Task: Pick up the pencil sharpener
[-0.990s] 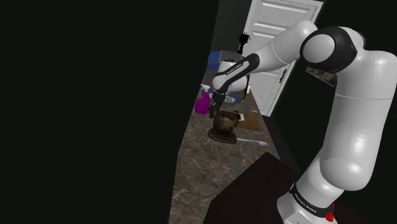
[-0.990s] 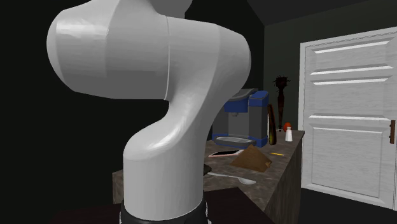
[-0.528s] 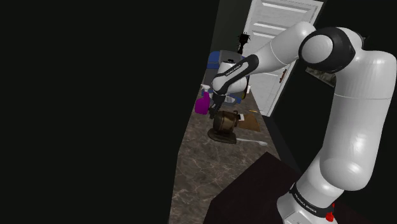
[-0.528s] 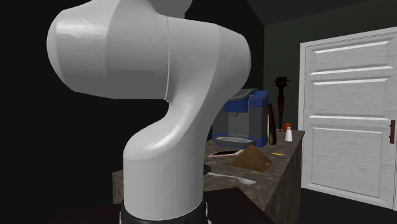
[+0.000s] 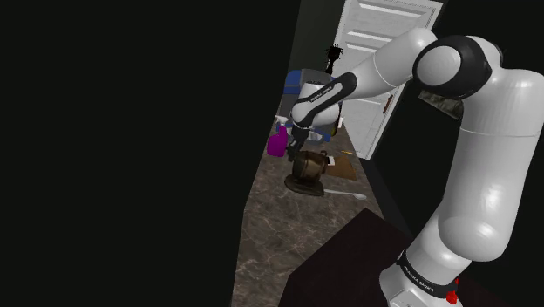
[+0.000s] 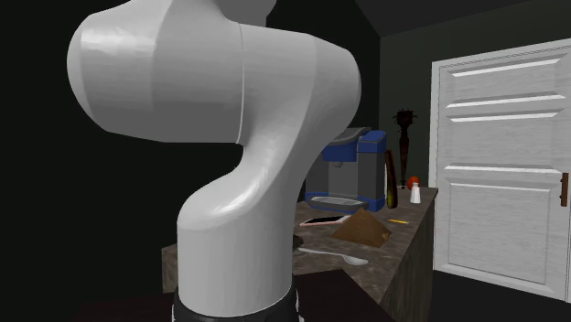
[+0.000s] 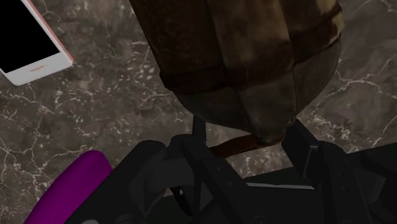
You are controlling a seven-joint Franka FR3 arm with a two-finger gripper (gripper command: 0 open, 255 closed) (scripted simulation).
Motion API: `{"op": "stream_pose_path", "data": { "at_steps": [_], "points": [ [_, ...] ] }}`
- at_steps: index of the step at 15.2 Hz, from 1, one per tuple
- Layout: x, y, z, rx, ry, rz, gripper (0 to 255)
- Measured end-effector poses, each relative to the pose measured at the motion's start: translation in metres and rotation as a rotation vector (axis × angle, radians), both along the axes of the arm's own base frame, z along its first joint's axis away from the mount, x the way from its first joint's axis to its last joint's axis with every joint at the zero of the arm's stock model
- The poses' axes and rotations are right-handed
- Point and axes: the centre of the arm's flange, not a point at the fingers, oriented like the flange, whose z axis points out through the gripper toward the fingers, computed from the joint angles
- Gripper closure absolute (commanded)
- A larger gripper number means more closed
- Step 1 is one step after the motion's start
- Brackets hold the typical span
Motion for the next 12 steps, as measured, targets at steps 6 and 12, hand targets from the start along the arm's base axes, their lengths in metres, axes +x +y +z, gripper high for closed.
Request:
{"op": "stream_pose_path", "data": {
  "at_steps": [6, 12],
  "points": [
    [0.0, -0.001, 0.03, 0.0, 0.0, 0.0, 255],
    [0.001, -0.001, 0.063, 0.0, 0.0, 0.0, 255]
  ]
}}
